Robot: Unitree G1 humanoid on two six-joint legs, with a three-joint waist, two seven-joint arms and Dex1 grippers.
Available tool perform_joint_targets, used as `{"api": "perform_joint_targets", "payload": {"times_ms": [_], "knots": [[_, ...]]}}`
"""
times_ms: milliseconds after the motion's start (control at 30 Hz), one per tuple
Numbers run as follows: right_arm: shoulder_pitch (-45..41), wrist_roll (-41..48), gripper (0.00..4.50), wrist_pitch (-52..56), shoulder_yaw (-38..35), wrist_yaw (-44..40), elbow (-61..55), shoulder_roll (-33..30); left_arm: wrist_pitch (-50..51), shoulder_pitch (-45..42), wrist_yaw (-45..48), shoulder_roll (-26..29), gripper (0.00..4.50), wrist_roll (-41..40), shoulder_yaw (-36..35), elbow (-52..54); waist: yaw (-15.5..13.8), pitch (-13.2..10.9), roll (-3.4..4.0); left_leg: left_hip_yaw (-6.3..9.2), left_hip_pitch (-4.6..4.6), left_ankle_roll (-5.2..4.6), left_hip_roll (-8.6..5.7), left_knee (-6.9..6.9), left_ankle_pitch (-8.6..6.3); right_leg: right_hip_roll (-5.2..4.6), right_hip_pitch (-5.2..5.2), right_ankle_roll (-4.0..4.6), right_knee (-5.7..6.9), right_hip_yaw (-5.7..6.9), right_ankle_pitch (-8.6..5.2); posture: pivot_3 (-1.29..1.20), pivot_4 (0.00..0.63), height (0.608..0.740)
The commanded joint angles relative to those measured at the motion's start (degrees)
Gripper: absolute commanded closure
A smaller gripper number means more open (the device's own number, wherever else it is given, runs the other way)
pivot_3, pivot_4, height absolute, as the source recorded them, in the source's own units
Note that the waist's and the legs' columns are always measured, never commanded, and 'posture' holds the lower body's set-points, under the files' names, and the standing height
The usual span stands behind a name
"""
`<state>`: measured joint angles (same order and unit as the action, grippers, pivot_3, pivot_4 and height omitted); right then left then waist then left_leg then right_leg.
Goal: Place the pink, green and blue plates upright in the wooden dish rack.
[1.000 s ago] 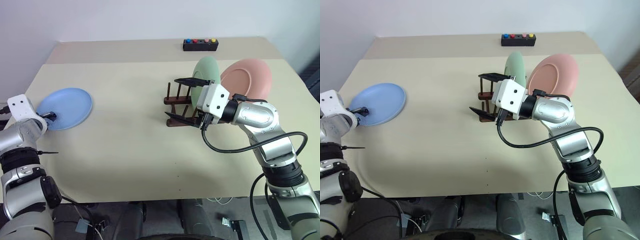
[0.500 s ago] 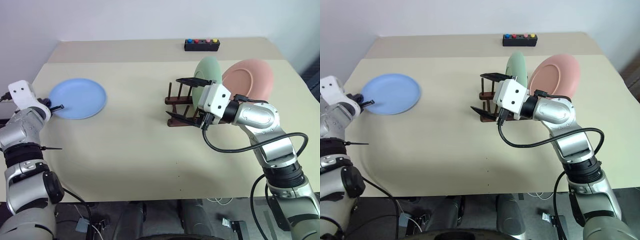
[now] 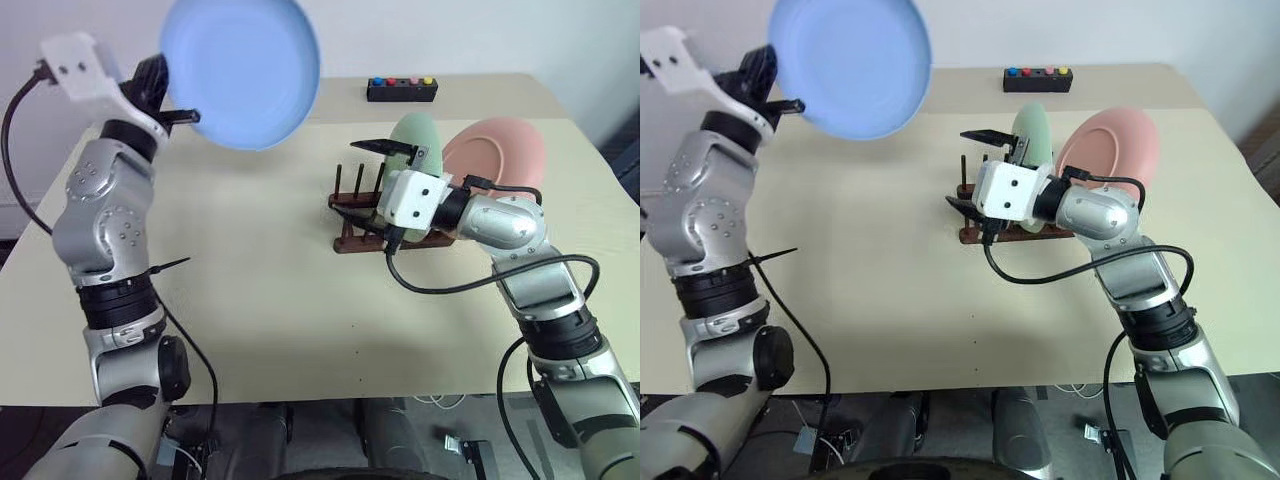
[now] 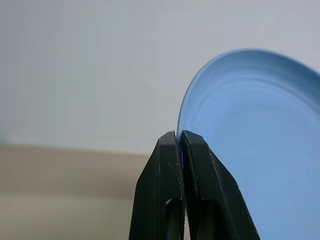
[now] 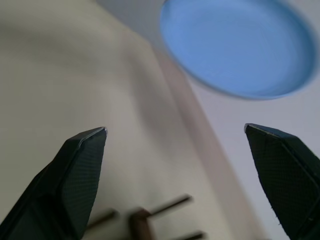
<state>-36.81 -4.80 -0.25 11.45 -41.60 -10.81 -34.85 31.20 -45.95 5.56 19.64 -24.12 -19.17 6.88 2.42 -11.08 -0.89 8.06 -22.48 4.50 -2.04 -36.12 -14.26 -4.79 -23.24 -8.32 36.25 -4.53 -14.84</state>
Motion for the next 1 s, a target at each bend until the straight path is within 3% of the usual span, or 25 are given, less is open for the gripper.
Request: {"api": "perform_joint_targets", "payload": {"times_ms": [33,267,600,700,900,1000], "knots": [[-3.51,-6.79,0.0,-4.98,0.49,4.74,1.51,0.69,1.22,-2.49,-3.58,-1.9,4.43,2.8,5.01,5.65,0.02,0.0,0.0,0.0,0.0,0.0,0.0,0.0,0.0,0.0,-0.01,0.0,0.0,-0.01,0.0,0.0,0.15,0.74],[-5.35,-13.51,0.0,-9.5,1.07,8.86,4.13,0.81,3.08,-3.88,-6.32,-6.02,4.43,6.34,12.38,9.96,-0.06,0.0,-0.01,-0.01,-0.02,0.02,-0.01,-0.01,0.01,0.0,0.0,0.0,-0.02,-0.01,0.0,0.0,0.15,0.74],[-5.97,-18.79,0.0,-11.96,3.19,9.42,6.5,1.66,5.37,-5.07,-6.87,-11.59,4.43,6.18,16.05,13.39,-0.05,0.0,-0.01,-0.02,-0.02,0.02,-0.01,-0.02,0.02,0.01,0.01,0.0,-0.02,-0.01,0.0,0.0,0.15,0.74],[-5.9,-19.41,1.28,-12.4,3.18,9.36,7.11,1.56,5.93,-5.21,-6.72,-11.86,4.5,6.35,15.96,13.61,-0.01,0.0,-0.01,-0.02,-0.01,0.03,-0.01,-0.02,0.02,0.01,0.01,0.0,-0.02,-0.01,0.0,0.0,0.15,0.74],[-5.9,-21.66,4.3,-13.1,3.03,10.18,8.16,1.26,6.62,-5.41,-6.64,-12.34,4.5,5.51,14.9,13.68,-0.07,-0.01,-0.01,-0.02,-0.01,0.03,-0.01,-0.02,0.02,0.02,0.01,0.0,-0.02,-0.01,0.0,0.0,0.15,0.74],[-5.75,-22.09,4.45,-13.42,2.98,10.55,8.3,1.25,6.64,-5.29,-6.38,-12.51,4.5,5.51,14.64,13.47,-0.06,-0.01,-0.01,-0.02,-0.01,0.03,-0.01,-0.02,0.02,0.02,0.01,0.0,-0.02,-0.02,0.0,0.0,0.15,0.74]]}}
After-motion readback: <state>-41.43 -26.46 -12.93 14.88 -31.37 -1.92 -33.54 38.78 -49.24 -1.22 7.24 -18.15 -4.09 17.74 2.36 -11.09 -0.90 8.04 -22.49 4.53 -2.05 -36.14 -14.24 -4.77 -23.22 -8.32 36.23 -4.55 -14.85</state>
